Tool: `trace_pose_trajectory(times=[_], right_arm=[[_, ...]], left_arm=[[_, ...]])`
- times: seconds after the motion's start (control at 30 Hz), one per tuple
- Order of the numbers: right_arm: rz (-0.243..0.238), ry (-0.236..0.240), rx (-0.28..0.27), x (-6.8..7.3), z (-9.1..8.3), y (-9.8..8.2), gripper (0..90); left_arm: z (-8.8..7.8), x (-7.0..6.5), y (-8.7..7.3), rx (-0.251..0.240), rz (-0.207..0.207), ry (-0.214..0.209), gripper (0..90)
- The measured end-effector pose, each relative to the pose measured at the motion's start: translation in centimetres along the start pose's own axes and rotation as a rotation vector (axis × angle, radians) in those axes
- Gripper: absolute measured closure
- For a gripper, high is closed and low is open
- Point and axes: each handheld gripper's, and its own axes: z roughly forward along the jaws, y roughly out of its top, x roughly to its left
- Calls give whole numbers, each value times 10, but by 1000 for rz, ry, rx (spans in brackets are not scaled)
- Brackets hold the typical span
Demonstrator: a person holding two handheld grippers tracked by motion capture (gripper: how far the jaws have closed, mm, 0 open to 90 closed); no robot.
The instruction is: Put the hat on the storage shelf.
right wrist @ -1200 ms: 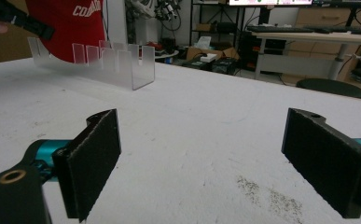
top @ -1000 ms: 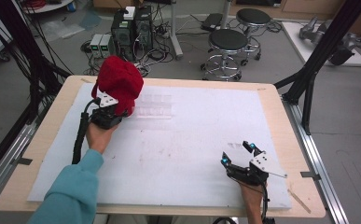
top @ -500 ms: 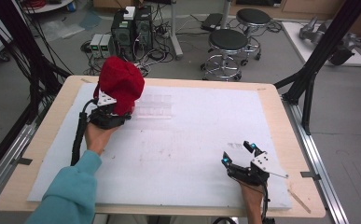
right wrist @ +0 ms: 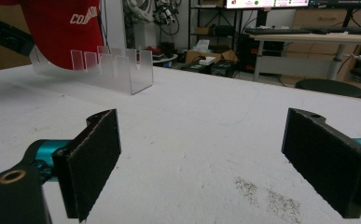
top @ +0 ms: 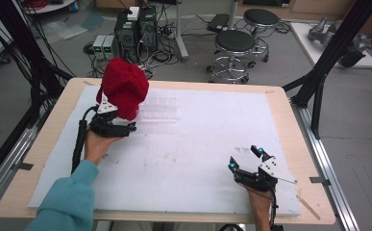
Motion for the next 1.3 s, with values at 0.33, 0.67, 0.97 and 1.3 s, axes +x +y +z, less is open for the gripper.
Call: trace_pose_trajectory(times=[0.33,0.67,0.97,1.3], right_arm=[[-6,0,1,0,0,0,107],[10,-3,4,0,0,0,107],[2,-8,5,0,1,0,107],[-3,-10,5,0,1,0,107]], left_arm=[[-15,0,-6,-52,6,-59,81],[-43,4,-22,-72,28,-114,81],[-66,17,-48,-102,31,-183,81],[-94,25,-92,-262,69,-191,84]])
